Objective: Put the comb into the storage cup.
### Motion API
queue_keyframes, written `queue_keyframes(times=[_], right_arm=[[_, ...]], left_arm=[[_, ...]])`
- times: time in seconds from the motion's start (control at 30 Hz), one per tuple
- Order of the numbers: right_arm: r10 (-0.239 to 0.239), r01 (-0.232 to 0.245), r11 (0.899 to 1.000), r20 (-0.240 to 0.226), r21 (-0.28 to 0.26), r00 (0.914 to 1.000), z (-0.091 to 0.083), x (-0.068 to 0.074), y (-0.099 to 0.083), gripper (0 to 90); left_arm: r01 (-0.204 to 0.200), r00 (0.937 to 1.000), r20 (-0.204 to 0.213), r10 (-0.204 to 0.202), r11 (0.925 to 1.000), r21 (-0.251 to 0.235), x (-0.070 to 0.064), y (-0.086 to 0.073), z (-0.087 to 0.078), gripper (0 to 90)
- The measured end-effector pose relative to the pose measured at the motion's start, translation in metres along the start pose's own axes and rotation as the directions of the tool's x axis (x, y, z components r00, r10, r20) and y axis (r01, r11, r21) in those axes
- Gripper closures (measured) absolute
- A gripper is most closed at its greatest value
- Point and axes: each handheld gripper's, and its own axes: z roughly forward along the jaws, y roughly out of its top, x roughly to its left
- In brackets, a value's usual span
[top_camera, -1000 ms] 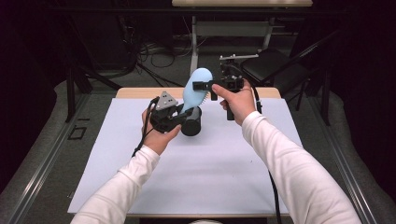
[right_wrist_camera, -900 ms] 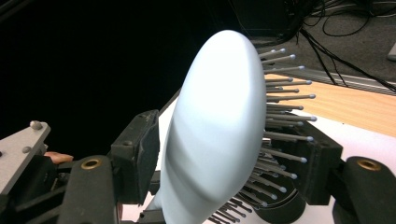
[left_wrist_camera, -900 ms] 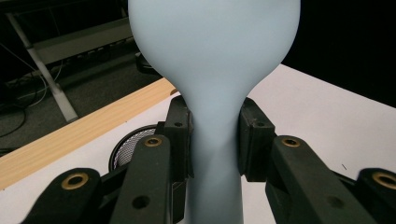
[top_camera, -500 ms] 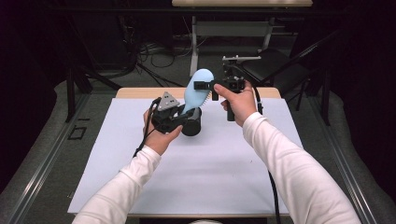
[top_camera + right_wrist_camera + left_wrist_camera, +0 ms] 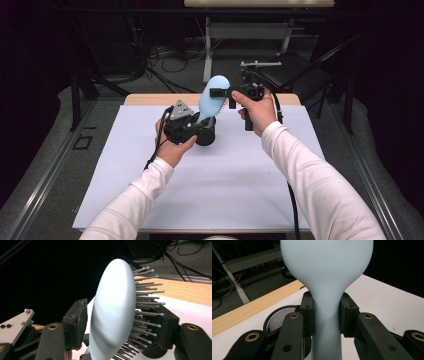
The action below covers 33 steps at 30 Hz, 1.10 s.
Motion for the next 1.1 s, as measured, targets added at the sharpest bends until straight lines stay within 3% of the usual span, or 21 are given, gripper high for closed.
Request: queue_keyframes(times=[0.4,1.1], right_arm=[[0.054,-0.054,0.998,-0.038,-0.011,0.9978,0.0,-0.0061,-0.0037,44.3],[0.091,-0.092,0.996,-0.067,-0.015,0.9936,0.0009,-0.0063,-0.0079,47.6]], left_arm=[[0.008,0.9999,0.012,-0.008,1.0,0.003,0.0018,-0.0053,0.0014,69.8],[0.006,0.9996,0.026,-0.006,0.9999,0.01,0.0041,-0.0106,0.0016,69.8]])
